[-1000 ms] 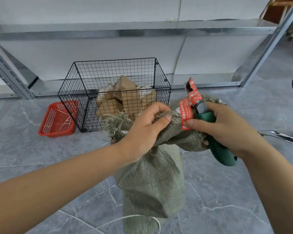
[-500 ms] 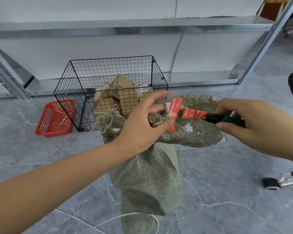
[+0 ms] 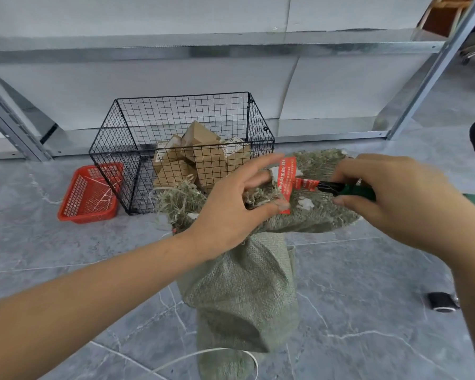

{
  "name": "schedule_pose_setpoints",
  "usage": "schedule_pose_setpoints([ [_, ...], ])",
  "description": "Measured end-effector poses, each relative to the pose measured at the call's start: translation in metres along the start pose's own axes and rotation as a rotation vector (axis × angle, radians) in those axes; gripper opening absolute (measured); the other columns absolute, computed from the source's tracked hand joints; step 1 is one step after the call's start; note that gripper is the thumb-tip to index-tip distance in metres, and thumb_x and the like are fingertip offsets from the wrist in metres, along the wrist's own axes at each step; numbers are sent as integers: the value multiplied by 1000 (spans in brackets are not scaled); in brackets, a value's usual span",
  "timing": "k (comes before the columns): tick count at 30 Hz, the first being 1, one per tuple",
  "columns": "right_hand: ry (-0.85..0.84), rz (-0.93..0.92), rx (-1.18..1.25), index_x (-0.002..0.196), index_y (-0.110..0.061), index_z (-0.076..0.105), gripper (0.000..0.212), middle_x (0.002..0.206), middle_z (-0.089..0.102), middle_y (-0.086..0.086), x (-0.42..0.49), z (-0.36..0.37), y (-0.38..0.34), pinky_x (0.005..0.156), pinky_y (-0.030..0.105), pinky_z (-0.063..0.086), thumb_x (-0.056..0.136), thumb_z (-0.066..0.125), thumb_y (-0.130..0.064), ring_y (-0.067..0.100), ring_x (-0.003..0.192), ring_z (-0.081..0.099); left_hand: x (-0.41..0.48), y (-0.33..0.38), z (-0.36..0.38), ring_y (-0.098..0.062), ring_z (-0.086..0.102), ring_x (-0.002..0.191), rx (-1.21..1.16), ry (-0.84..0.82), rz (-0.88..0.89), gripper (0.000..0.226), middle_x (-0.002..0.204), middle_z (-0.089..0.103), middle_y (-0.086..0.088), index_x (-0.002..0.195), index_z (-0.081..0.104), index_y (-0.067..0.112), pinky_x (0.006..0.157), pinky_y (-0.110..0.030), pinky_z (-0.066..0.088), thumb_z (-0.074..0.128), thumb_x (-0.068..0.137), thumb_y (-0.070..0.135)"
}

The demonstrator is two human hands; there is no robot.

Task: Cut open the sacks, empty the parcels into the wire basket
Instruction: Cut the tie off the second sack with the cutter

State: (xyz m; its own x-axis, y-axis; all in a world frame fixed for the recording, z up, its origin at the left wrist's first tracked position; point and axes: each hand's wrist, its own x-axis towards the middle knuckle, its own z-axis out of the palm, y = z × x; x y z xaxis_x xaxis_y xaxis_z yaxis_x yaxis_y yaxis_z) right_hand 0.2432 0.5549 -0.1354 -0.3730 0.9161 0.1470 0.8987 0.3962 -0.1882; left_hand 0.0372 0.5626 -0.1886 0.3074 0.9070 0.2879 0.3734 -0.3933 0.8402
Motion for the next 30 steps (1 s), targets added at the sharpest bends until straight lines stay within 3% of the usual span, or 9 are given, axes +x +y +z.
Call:
schedule_pose_setpoints([
  [5, -6, -59, 116, 84, -31, 54, 4, 76, 55, -14, 3, 6, 0, 62, 34, 44, 82, 57, -30, 10, 69, 51, 1, -4, -3, 37, 37, 90, 49, -20, 3, 62, 102, 36, 55, 121, 38, 52, 84, 14, 24, 70, 71, 35],
  [8, -1, -85, 169, 85, -27, 58, 4, 78, 58, -12, 4, 10, 2, 63, 32, 44, 81, 59, -27, 11, 72, 54, 2, -4, -3, 28, 44, 90, 72, -19, -3, 58, 106, 40, 46, 123, 44, 43, 81, 12, 27, 71, 72, 35],
  [12, 78, -125, 243, 87, -24, 62, 3, 77, 61, -7, 0, 19, 6, 57, 34, 44, 85, 62, -27, 17, 68, 56, 7, -3, -4, 26, 51, 83, 87, -18, -1, 37, 96, 56, 33, 102, 53, 44, 82, 9, 31, 71, 71, 33],
  [15, 201, -122, 249, 88, -20, 63, 15, 74, 57, -10, -4, 29, 4, 50, 29, 39, 80, 56, -29, 11, 63, 53, 14, -5, -6, 24, 54, 79, 78, 19, -5, 23, 83, 58, 30, 89, 60, 36, 77, 8, 33, 71, 74, 22],
  [17, 283, -94, 279, 90, -17, 65, 17, 76, 55, -13, -7, 40, 3, 53, 32, 41, 80, 56, -27, 14, 62, 53, 17, -6, -8, 22, 53, 76, 105, 34, 16, 19, 79, 58, 28, 87, 62, 32, 76, 6, 35, 70, 76, 19],
  [24, 429, 109, 516, 93, -8, 71, 24, 76, 58, -13, -12, 71, -11, 67, 1, 37, 75, 60, -21, 0, 76, 51, 19, -11, -6, 23, 53, 75, 146, 81, 34, 14, 77, 59, 26, 90, 68, 22, 76, 5, 35, 70, 77, 17],
  [27, 450, 206, 674, 92, -19, 69, 17, 76, 58, -24, -17, 81, -21, 67, -2, 37, 76, 69, -17, -13, 72, 55, 17, -13, -4, 21, 54, 76, 107, 115, 10, 16, 79, 58, 28, 90, 67, 22, 76, 4, 36, 70, 77, 15],
  [30, 468, 281, 786, 92, -26, 62, 27, 77, 57, -25, -22, 88, -29, 65, -3, 38, 77, 70, -5, -25, 70, 53, 13, -11, -3, 21, 54, 75, 84, 94, 6, 16, 79, 58, 27, 90, 66, 22, 75, 5, 36, 70, 77, 13],
])
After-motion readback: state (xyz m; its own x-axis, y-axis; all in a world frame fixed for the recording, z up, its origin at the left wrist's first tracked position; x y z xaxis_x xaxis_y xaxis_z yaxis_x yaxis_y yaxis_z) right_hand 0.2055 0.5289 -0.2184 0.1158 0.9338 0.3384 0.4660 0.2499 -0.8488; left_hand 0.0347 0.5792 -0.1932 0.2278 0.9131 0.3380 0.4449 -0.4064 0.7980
